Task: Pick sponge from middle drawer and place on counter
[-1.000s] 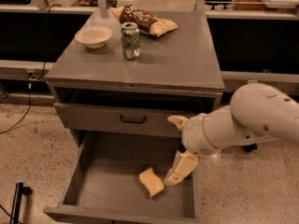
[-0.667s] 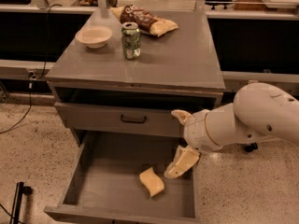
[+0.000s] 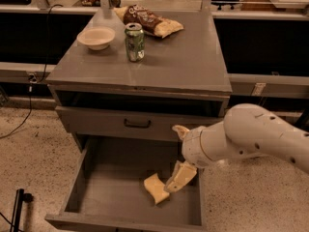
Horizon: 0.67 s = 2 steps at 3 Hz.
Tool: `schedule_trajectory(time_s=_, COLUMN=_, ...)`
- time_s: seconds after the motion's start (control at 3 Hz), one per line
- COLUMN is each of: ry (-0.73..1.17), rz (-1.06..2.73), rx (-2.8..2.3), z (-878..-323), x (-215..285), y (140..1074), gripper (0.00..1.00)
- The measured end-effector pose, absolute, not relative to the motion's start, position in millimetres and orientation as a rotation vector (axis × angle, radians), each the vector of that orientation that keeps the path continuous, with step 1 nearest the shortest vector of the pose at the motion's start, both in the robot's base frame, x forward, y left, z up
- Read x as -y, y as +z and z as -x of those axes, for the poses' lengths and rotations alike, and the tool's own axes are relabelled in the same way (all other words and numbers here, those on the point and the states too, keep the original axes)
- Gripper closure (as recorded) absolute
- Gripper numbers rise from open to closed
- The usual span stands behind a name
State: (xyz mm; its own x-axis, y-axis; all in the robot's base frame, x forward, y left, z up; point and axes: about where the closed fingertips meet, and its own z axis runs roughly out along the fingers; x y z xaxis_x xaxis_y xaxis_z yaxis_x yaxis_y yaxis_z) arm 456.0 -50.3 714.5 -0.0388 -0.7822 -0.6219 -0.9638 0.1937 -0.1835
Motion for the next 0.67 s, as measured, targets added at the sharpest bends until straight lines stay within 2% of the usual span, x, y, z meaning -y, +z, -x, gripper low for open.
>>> schedule_trajectory(time_s=0.67, ry=0.324, rz=1.553, rx=-1.878, z=-466, x=73, y=609, gripper=0.0)
